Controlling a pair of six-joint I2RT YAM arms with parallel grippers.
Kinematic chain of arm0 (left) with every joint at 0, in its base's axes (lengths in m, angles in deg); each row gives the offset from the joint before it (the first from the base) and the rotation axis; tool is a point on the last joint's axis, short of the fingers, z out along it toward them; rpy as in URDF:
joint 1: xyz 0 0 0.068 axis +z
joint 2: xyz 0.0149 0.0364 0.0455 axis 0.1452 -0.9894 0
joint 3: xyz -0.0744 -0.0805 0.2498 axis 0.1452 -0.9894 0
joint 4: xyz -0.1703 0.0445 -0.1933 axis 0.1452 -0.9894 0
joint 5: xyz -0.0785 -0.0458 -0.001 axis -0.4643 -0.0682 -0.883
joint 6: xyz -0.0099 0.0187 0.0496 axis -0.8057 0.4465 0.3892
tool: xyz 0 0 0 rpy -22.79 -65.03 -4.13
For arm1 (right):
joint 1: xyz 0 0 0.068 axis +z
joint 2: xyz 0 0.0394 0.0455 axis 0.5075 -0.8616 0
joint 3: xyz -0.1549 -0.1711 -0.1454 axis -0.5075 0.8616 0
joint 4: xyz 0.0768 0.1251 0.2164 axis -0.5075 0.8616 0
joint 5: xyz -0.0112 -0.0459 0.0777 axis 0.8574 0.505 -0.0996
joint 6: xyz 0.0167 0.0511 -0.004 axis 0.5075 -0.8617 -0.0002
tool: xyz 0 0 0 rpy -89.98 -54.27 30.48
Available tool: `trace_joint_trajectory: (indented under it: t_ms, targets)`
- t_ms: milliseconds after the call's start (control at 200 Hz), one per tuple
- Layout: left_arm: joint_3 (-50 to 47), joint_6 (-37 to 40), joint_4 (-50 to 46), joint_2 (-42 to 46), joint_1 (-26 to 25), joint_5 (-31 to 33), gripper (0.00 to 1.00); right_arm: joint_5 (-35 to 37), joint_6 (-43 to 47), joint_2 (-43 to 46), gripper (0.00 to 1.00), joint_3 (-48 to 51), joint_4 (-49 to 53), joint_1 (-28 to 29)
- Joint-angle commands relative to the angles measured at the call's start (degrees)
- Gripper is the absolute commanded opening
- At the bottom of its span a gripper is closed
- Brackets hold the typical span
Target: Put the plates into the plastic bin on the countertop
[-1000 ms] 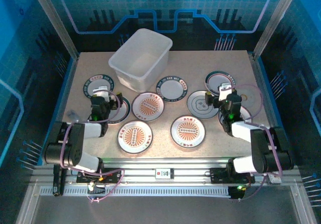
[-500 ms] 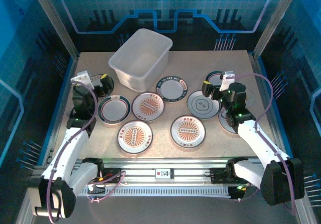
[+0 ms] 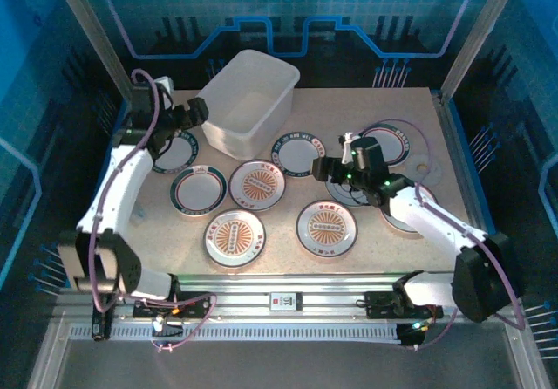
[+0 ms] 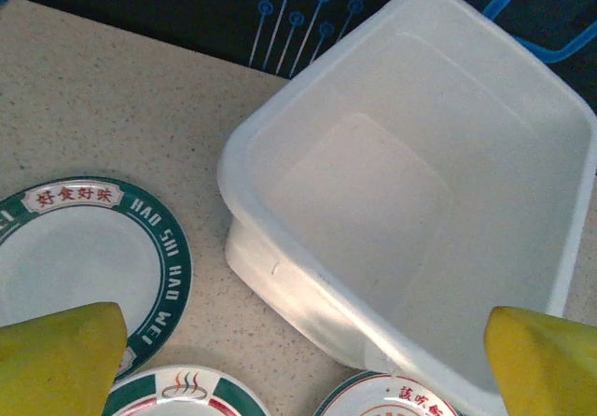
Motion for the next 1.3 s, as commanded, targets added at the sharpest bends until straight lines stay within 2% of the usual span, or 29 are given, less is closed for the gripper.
trace_joint_trajectory:
  t_ms: [0,60,145,205,360,515,650,750,976,1101,1296]
  targets:
    - [7.1,-1.4,-6.7,-6.1,1.9,-4.2,0.99,-0.1,-5.6,-3.0,0.78,-1.6,2.1,2.2]
    - [12.4,0.6,-8.8,-10.2,2.4,-3.8,0.98,0.4,-6.6,-4.5,0.78,-1.6,0.9,3.3]
    - [21.3,3.8,-13.6,-16.6,3.2,0.7,0.95,0.3,-7.0,-6.8,0.76,-3.6,0.4,4.0]
    - [25.9,5.3,-14.9,-20.2,3.9,0.1,0.92,0.1,-7.5,-8.4,0.75,-4.7,1.1,4.2]
    - [33.5,8.1,-16.5,-27.6,4.2,-0.9,0.91,-0.3,-9.4,-10.6,0.74,-6.7,2.3,4.3]
    - [40.6,9.9,-20.4,-34.1,4.2,-3.0,0.83,-0.6,-11.5,-11.5,0.73,-7.9,2.3,4.3]
    - [39.1,9.8,-18.0,-34.8,4.2,-7.7,0.80,0.1,-14.3,-13.1,0.69,-9.5,2.8,4.3]
    - [38.1,9.5,-17.6,-34.7,4.2,-8.7,0.79,0.9,-19.3,-14.6,0.63,-9.4,2.7,4.3]
    - [31.8,8.1,-14.9,-31.7,4.2,-10.0,0.79,2.6,-31.4,-18.0,0.62,-7.1,-0.7,4.3]
    - [29.1,8.1,-14.1,-30.1,4.2,-10.3,0.79,3.8,-34.3,-19.9,0.61,-6.9,-2.8,4.1]
    - [25.6,7.0,-11.7,-26.9,4.2,-12.2,0.79,7.5,-39.5,-23.3,0.61,-8.8,-0.1,3.7]
